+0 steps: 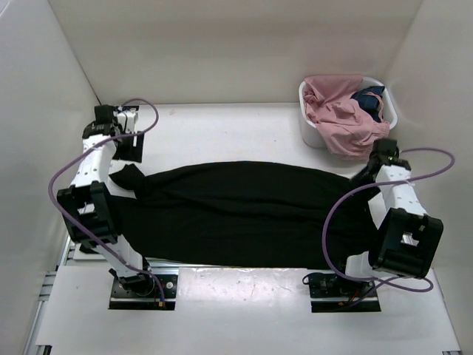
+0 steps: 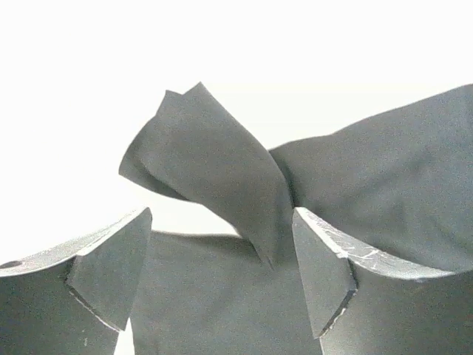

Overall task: Fold and stack the trousers
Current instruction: Flatten the trousers out

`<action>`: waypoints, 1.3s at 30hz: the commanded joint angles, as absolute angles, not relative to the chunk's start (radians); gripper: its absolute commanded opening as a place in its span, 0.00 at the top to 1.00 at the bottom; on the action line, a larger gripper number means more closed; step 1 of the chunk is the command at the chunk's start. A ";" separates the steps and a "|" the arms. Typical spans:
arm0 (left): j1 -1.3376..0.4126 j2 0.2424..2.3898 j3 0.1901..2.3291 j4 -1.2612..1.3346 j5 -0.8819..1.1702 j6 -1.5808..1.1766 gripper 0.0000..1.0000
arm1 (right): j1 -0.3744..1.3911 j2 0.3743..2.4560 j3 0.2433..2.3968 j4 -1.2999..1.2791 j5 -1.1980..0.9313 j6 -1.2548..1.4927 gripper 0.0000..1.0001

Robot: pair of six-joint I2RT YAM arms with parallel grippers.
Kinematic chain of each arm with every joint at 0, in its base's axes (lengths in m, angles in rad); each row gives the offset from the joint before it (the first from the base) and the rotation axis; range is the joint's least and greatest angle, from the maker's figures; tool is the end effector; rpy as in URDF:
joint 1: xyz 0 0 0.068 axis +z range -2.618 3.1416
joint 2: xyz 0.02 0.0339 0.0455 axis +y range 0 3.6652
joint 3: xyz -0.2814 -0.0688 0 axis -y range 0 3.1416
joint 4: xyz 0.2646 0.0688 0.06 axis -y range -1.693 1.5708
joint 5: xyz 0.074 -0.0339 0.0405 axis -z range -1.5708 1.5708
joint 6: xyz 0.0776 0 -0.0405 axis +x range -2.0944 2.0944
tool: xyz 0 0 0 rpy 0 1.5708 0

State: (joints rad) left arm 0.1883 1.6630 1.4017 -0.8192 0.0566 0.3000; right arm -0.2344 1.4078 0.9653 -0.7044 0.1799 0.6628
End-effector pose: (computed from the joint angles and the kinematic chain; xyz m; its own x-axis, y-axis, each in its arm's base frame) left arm 0.3823 0.0684 0.2497 -0.8754 0.1335 -0.4646 0.1026 0.9905 0.0915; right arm 0.2895 -0.0834 0.1950 -0.5142 0.7452 -0.4246 0.7821 0.6106 0.1245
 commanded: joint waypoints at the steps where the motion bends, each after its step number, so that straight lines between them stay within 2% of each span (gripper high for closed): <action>1: 0.196 1.778 1.474 -0.801 -0.040 0.290 0.11 | -0.232 1.452 1.101 -0.746 0.224 0.617 0.45; 5: 0.241 1.949 1.560 -0.801 -0.049 0.270 0.05 | -0.232 1.600 1.189 -0.746 0.212 0.650 0.36; 10: 0.241 2.109 1.606 -0.842 -0.028 0.294 0.05 | -0.232 1.781 1.224 -0.727 0.183 0.735 0.27; 12: 0.241 2.109 1.563 -0.842 -0.014 0.319 0.10 | -0.232 1.814 1.224 -0.727 0.195 0.779 0.25; 14: 0.241 2.098 1.497 -0.842 0.017 0.337 0.30 | -0.232 1.825 1.197 -0.712 0.204 0.804 0.23; 16: 0.241 2.071 1.470 -0.842 0.038 0.347 0.57 | -0.232 1.838 1.177 -0.701 0.233 0.824 0.30; 17: 0.241 2.071 1.460 -0.842 0.052 0.347 0.83 | -0.232 1.838 1.164 -0.701 0.233 0.836 0.37; 18: 0.241 2.062 1.460 -0.842 0.052 0.347 0.86 | -0.232 1.851 1.164 -0.692 0.242 0.836 0.60; 20: 0.251 2.037 1.492 -0.842 0.061 0.347 0.86 | -0.232 1.865 1.164 -0.692 0.242 0.836 0.83; 21: 0.252 2.025 1.509 -0.842 0.074 0.347 0.86 | -0.232 1.874 1.164 -0.692 0.242 0.836 1.00; 23: 0.264 1.978 1.579 -0.822 0.074 0.356 0.86 | -0.232 1.861 1.164 -0.701 0.256 0.813 1.00; 28: 0.273 1.829 1.678 -0.738 0.086 0.416 0.86 | -0.232 1.656 1.143 -0.701 0.331 0.749 1.00; 31: 0.293 1.706 1.588 -0.698 0.156 0.439 0.86 | -0.232 1.492 1.105 -0.701 0.353 0.720 1.00; 36: 0.354 1.593 1.262 -0.698 0.156 0.425 0.85 | -0.232 1.373 1.014 -0.701 0.313 0.696 1.00; 37: 0.374 1.583 1.221 -0.698 0.156 0.425 0.81 | -0.232 1.353 1.014 -0.701 0.313 0.687 1.00; 39: 0.440 1.571 1.119 -0.698 0.186 0.425 0.68 | -0.232 1.339 0.990 -0.701 0.287 0.687 1.00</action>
State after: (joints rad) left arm 0.3614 1.5311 1.2568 -0.6586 0.1535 0.4213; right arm -0.2306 1.3472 1.0275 -0.7006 0.2989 0.7166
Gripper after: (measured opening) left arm 0.300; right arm 0.014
